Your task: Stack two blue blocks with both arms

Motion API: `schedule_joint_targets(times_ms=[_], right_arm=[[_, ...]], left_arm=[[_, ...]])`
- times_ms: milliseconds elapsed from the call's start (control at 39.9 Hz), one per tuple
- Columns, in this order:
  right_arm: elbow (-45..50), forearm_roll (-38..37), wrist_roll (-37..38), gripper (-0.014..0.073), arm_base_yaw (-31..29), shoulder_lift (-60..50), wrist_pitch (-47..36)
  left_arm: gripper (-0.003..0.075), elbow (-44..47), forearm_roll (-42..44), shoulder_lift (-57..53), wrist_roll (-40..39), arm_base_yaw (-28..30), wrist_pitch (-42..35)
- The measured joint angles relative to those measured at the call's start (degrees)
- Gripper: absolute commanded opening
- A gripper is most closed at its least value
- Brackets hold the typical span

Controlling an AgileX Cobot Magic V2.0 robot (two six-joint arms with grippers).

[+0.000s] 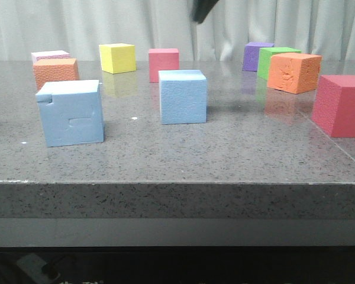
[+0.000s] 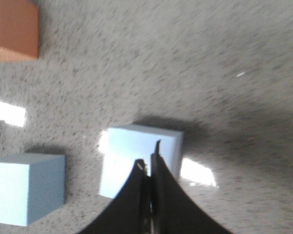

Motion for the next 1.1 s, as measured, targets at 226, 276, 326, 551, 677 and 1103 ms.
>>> schedule_joint_targets(times_ms=[226, 276, 326, 551, 677, 1103], right_arm=[[1.46, -0.1, -3.64, -0.0069, -7.32, -6.28, 0.11], [2.17, -0.1, -4.31, -0.0069, -8.67, -8.15, 0.2], [3.04, -0.1, -4.85, -0.0069, -9.93, -9.92, 0.23], [12.7, -2.16, -7.09, -0.0069, -14.48, -20.21, 0.46], [20.76, -4.97, -7.58, -0.0069, -16.1, -26.18, 0.46], [58.51, -6.05, -11.1, -0.0071, -16.44, -53.07, -12.05]], left_arm=[[0.0671, 0.0, 0.0, 0.0, 0.0, 0.0, 0.0], [0.0671, 0.0, 0.0, 0.0, 0.0, 0.0, 0.0], [0.0671, 0.0, 0.0, 0.0, 0.0, 0.0, 0.0], [0.0671, 0.0, 0.0, 0.0, 0.0, 0.0, 0.0], [0.0671, 0.0, 0.0, 0.0, 0.0, 0.0, 0.0], [0.0671, 0.0, 0.0, 0.0, 0.0, 0.0, 0.0]])
